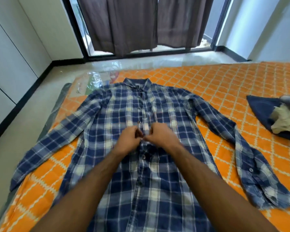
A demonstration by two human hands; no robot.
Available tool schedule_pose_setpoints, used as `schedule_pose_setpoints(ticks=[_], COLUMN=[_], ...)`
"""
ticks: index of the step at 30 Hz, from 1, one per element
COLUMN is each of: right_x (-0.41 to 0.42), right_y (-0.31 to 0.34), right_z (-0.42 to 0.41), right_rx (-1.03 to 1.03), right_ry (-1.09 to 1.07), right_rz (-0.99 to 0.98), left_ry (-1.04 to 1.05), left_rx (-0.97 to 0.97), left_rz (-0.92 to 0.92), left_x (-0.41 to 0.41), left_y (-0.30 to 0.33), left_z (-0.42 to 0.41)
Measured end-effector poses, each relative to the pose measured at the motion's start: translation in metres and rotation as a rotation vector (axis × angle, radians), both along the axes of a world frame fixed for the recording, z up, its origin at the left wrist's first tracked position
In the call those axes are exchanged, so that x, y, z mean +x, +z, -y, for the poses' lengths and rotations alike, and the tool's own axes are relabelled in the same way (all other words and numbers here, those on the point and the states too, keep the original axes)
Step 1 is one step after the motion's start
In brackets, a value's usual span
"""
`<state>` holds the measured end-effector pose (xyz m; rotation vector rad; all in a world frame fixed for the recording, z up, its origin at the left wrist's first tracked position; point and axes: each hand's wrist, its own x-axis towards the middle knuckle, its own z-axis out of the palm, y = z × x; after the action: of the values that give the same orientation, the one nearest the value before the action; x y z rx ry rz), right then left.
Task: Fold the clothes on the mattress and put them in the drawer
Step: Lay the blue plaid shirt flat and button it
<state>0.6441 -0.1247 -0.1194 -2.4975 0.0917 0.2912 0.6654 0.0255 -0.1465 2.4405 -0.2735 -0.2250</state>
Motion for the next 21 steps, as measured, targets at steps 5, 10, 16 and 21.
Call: schedule_pose_setpoints(ticks=[5, 10, 16, 21], right_x=[-0.013, -0.004, 0.002, 0.008], right_y=[-0.029, -0.029, -0.023, -0.020], right_z=[0.002, 0.007, 0.025, 0.020], right_rx=[-0.063, -0.034, 0.101, 0.738], right_ry=[-0.139, -0.185, -0.179, -0.336], right_rz=[0.059, 0.006, -0.063, -0.116], left_ry=[0.070, 0.112, 0.130, 0.223], left_rx=[0.010, -0.028, -0.077, -0.372], left_rz=[0.055, -0.065, -0.107, -0.247], left_x=[-0.002, 0.003, 0.008, 0.011], left_y=[-0.018, -0.012, -0.006, 0.000], left_z=[0.000, 0.003, 0.002, 0.006])
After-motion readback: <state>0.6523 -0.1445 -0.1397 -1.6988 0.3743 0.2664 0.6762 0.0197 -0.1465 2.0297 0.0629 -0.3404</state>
